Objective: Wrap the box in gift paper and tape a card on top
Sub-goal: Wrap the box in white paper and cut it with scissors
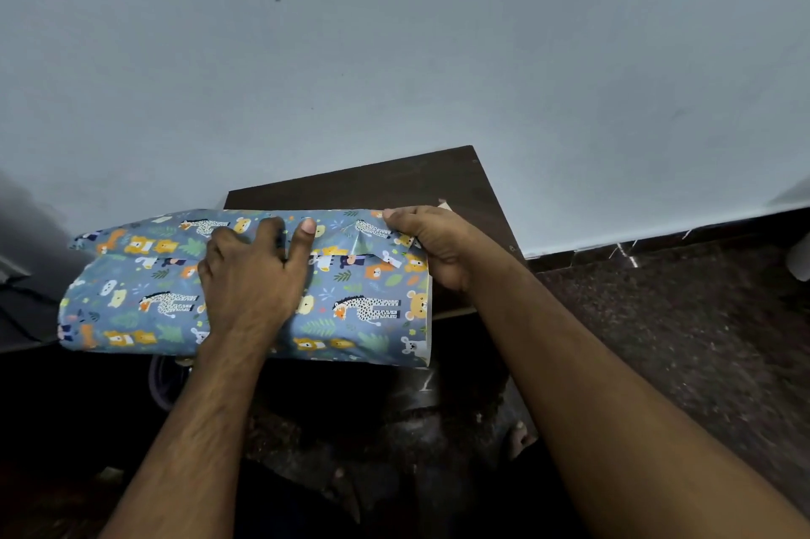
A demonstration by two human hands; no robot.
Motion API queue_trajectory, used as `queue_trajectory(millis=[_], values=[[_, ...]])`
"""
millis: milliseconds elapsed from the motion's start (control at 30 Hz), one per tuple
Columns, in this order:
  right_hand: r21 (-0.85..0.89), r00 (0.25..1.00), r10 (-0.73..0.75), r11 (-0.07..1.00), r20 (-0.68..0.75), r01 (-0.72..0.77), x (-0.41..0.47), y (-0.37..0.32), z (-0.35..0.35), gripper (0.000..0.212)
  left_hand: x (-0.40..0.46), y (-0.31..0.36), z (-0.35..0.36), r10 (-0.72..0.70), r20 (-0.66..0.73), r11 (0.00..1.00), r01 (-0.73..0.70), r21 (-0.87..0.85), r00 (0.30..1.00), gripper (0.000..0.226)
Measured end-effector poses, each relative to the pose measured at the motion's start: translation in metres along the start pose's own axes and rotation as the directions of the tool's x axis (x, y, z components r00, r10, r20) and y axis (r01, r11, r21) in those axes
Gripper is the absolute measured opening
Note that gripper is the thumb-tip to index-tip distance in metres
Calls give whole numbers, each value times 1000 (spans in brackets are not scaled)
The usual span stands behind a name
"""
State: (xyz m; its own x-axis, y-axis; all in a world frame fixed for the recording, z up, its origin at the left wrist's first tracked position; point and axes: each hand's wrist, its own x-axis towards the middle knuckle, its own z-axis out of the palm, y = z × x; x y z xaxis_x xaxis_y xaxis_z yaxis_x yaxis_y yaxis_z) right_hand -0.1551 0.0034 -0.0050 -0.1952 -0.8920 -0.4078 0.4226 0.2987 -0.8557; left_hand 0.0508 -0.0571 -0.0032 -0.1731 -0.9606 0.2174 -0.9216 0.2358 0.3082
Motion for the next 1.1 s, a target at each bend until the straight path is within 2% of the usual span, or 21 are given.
queue_trajectory(millis=[67,100,267,367,500,600,700,767,867,1100], values=[[29,1000,-6,1000,-13,6,4,0,-4,4,0,1,2,-4,-1,1000,4,-5,1000,64],[54,1000,-7,999,-18,8,6,-1,-5,3,0,2,1,-7,-1,1000,7,-6,1000,63],[114,996,-64,991,-64,71,7,-1,-12,14,0,1,2,-3,-15,1000,2,-20,1000,64],[54,983,-127,989,-135,135,7,-2,-14,13,0,-1,3,18,-13,1000,-18,-24,1000,70],[-2,963,-171,985,-206,175,10,0,-15,7,2,-4,5,43,37,999,-44,19,998,80],[7,951,-186,981,-249,194,11,-1,-11,10,1,-6,2,51,96,996,-58,73,994,93],[43,973,-194,979,-129,201,4,-3,-5,18,0,-4,-3,50,149,994,-65,92,988,98],[-16,981,-194,981,-28,194,-2,-1,-1,28,1,-3,-5,45,145,995,-58,83,988,100],[-163,972,-228,963,-61,216,-2,1,-1,35,2,-3,-6,34,152,996,-46,74,988,101],[-248,952,-286,935,-107,253,10,5,-9,26,2,-2,-6,26,172,997,-38,65,985,101]])
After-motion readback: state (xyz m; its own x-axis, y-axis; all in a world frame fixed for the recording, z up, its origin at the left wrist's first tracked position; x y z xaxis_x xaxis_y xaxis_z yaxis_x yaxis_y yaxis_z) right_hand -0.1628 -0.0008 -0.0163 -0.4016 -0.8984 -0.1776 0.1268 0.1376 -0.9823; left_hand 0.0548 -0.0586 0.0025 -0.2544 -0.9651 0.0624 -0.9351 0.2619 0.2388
